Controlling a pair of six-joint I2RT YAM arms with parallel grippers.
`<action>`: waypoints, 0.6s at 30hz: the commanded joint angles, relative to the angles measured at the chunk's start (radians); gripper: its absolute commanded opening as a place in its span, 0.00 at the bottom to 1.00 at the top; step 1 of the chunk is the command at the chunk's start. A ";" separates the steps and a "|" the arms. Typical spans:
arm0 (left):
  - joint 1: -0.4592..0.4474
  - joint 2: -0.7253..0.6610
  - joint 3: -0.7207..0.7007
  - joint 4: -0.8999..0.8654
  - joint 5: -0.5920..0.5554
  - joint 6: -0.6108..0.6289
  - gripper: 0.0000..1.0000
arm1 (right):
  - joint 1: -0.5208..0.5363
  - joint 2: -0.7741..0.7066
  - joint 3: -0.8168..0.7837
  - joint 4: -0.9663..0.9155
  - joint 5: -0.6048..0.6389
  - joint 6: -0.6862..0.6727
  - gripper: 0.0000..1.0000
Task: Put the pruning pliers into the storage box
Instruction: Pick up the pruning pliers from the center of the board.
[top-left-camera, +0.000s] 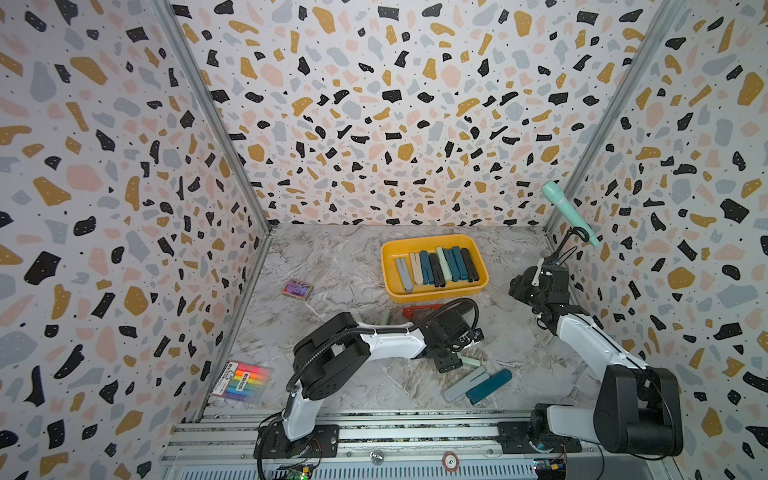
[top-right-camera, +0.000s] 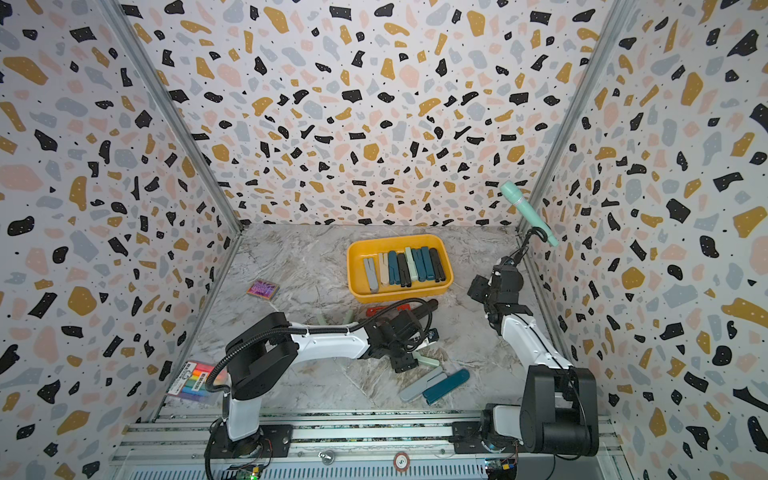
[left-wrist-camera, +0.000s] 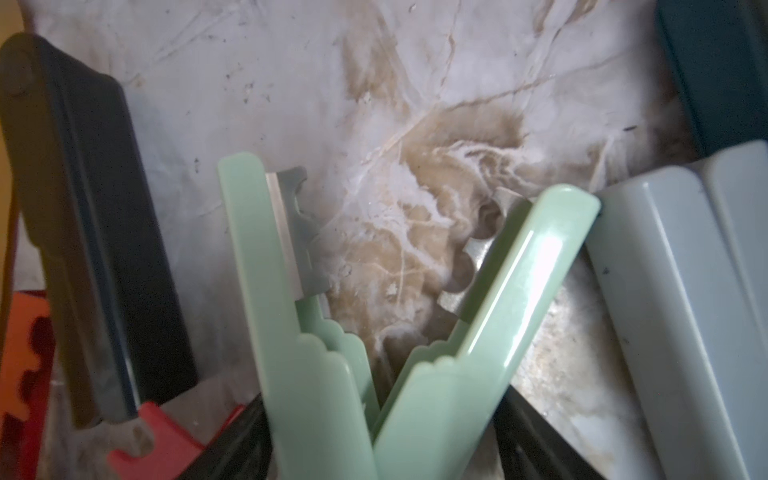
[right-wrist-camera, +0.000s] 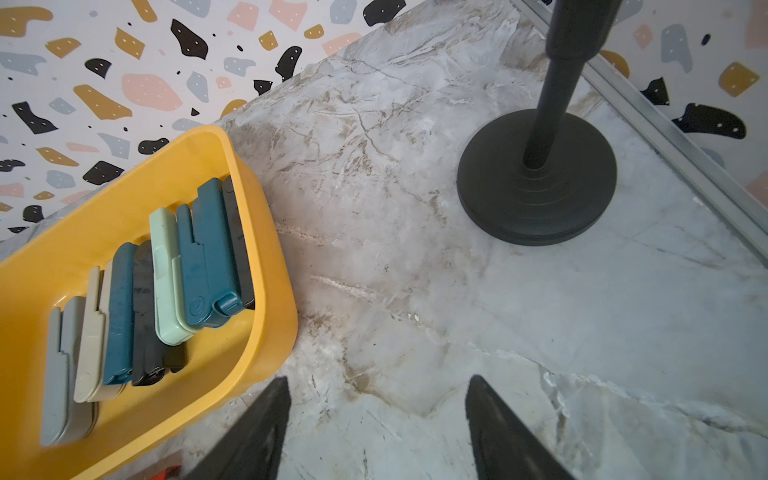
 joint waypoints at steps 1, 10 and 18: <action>-0.006 0.035 0.027 -0.035 0.041 0.025 0.80 | -0.010 -0.032 -0.015 0.012 -0.013 0.004 0.69; -0.006 0.102 0.104 -0.052 0.002 0.035 0.81 | -0.033 -0.048 -0.033 0.013 -0.031 0.004 0.69; -0.006 0.159 0.166 -0.076 0.047 0.082 0.78 | -0.048 -0.062 -0.053 0.015 -0.045 0.006 0.69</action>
